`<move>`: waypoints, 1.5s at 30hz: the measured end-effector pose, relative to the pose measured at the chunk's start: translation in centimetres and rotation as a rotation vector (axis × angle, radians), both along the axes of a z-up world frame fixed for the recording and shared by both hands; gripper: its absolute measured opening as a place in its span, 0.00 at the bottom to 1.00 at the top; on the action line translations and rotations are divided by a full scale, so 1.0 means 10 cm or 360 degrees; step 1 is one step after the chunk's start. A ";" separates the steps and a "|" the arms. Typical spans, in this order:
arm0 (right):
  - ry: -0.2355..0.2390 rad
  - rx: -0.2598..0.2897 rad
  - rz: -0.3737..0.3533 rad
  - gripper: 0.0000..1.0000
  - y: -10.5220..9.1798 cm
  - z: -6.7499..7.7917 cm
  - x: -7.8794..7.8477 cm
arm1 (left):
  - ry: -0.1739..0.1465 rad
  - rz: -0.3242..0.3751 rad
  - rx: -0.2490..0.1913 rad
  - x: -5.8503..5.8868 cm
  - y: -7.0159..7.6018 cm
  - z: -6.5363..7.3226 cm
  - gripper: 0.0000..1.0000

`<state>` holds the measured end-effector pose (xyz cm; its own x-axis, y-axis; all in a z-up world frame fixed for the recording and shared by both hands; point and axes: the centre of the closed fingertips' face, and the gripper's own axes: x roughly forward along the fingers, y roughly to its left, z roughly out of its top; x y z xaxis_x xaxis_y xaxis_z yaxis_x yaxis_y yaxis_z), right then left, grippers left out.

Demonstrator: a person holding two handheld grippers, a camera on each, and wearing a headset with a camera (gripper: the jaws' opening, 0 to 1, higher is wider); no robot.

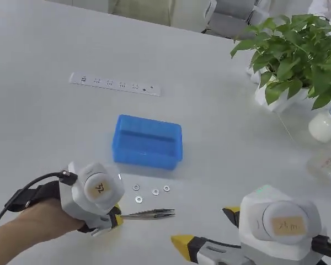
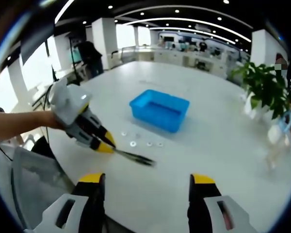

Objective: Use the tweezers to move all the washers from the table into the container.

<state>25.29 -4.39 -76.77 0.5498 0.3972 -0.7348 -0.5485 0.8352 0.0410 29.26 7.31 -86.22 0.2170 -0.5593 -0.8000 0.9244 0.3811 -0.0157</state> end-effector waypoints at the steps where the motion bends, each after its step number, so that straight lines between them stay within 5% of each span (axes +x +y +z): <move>1: -0.0003 0.0002 0.0004 0.68 0.01 0.01 0.00 | -0.0002 -0.0004 -0.0003 0.00 0.00 0.00 0.04; 6: -0.0016 -0.0007 0.0033 0.67 0.06 0.04 -0.01 | -0.0018 -0.0047 0.0017 -0.04 0.00 0.01 0.00; 10: -0.0117 -0.0053 0.0078 0.61 0.09 0.16 0.02 | -0.0059 -0.0077 -0.0002 -0.09 0.01 0.11 0.00; 13: -0.0123 -0.0059 0.0100 0.63 0.13 0.17 0.03 | -0.0064 -0.0071 -0.0019 -0.10 0.02 0.20 0.00; 21: -0.0091 0.0049 0.0178 0.61 0.36 0.16 -0.04 | -0.0202 -0.0042 -0.0047 -0.14 0.04 0.60 0.00; 29: -0.0055 0.0024 0.0328 0.56 0.57 0.08 -0.12 | -0.0263 -0.0064 -0.0045 -0.29 0.03 0.77 0.00; 36: -0.0018 0.0079 0.0411 0.48 0.75 0.04 -0.18 | -0.0253 -0.0018 -0.0127 -0.40 0.00 0.98 0.00; 45: 0.0011 0.0135 0.0496 0.32 0.94 -0.03 -0.22 | -0.0302 -0.0077 -0.0146 -0.52 -0.02 1.16 0.00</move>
<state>23.10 4.96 -77.03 0.3869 0.6058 -0.6952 -0.7768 0.6203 0.1083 24.07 7.11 -74.60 0.3302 -0.6415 -0.6924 0.9312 0.3414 0.1278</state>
